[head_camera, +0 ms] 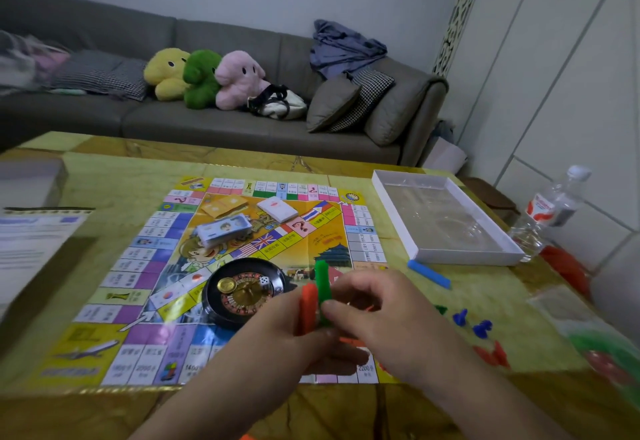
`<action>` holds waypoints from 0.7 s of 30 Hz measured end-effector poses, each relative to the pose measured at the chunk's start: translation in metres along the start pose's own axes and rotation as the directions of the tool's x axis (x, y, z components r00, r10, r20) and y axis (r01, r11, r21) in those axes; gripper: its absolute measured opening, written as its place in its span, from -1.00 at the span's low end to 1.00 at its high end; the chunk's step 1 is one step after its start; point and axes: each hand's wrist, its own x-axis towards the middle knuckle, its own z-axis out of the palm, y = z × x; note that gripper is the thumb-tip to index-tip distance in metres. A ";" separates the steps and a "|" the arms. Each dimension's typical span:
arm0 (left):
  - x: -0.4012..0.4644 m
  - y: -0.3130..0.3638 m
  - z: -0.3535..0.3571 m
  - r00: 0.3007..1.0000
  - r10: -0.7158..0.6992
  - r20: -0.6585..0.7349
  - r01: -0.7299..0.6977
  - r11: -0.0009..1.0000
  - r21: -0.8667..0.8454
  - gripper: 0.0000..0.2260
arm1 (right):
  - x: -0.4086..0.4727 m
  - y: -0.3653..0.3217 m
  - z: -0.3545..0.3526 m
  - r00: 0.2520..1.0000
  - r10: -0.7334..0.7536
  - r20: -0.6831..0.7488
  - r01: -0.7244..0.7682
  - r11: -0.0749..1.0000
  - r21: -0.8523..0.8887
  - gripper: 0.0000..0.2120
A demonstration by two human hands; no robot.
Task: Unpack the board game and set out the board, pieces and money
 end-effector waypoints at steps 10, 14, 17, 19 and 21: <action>0.038 0.024 -0.066 0.923 -0.142 -0.358 0.059 0.971 -0.232 -0.90 | 0.110 -0.015 -0.004 0.991 0.104 -0.089 -0.106 0.994 -0.015 -0.88; 0.078 0.048 -0.111 0.880 -0.080 -0.469 0.006 0.988 -0.156 -0.96 | 0.213 -0.007 0.007 0.986 0.108 -0.124 -0.125 0.982 -0.141 -0.91; 0.121 0.053 -0.153 0.846 -0.058 -0.530 -0.017 0.991 -0.135 -0.94 | 0.312 0.007 0.024 0.978 0.070 -0.197 -0.129 0.944 -0.304 -0.95; 0.135 0.049 -0.171 0.829 -0.049 -0.557 -0.022 0.993 -0.119 -0.90 | 0.364 0.020 0.032 0.965 0.023 -0.261 -0.134 0.900 -0.416 -0.91; 0.146 0.041 -0.189 0.823 -0.039 -0.566 -0.020 0.995 -0.097 -0.85 | 0.410 0.032 0.041 0.945 -0.031 -0.324 -0.142 0.856 -0.496 -0.93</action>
